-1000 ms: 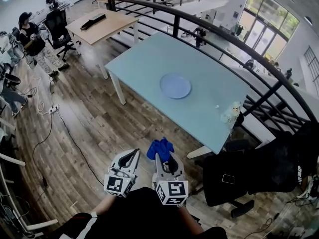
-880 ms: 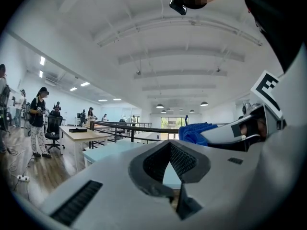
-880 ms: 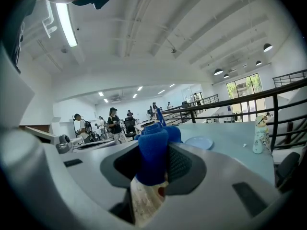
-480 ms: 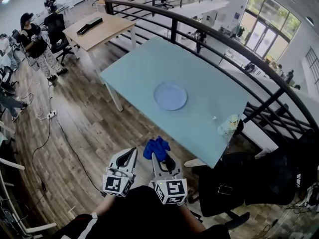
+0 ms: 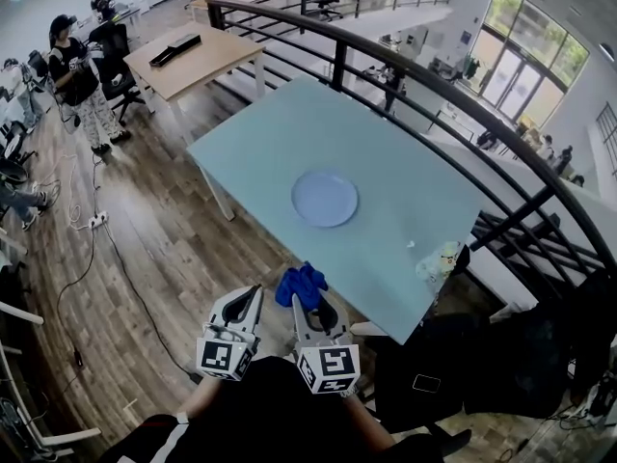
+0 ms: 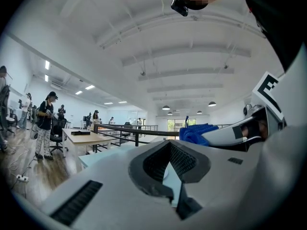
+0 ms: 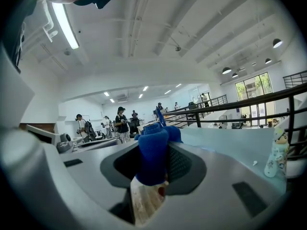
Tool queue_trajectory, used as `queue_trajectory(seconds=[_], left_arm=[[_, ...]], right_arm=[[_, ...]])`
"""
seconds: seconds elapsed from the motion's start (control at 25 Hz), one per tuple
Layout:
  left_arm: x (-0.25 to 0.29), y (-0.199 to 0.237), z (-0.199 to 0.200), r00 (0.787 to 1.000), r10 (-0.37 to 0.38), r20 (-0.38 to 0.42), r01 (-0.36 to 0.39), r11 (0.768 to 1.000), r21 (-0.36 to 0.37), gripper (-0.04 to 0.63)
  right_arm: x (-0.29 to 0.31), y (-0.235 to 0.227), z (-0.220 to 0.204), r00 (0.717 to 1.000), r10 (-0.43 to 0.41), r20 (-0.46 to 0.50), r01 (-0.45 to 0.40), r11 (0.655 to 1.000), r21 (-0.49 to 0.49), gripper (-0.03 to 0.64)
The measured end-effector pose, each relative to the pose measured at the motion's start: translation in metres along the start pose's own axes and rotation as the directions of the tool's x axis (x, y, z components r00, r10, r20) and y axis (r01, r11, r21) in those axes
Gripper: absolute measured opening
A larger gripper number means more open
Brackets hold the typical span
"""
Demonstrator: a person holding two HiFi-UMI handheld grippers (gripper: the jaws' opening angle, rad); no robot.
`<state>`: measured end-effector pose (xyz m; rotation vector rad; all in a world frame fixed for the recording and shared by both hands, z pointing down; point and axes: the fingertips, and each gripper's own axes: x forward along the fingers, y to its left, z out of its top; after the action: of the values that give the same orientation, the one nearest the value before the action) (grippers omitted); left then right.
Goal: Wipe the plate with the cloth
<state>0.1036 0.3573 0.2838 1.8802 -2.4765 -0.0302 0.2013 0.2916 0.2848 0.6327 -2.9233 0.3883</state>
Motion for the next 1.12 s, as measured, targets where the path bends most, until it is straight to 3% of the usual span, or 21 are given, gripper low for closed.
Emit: queue_trajectory(seconds=[0.64,1.12], left_arm=[[0.042,0.011,0.0,1.0,0.001,0.009,-0.002,1.0,0.024,0.0],[0.118,0.037,-0.003,0.996,-0.085,0.013,0.085,0.996,0.009,0.0]], right_arm=[[0.026,-0.036,0.003,0.999,-0.033,-0.002,0.033,0.999,0.011,0.12],[0.077,-0.07,0.012,0.991,-0.131,-0.003,0.131,0.991,0.017,0.12]])
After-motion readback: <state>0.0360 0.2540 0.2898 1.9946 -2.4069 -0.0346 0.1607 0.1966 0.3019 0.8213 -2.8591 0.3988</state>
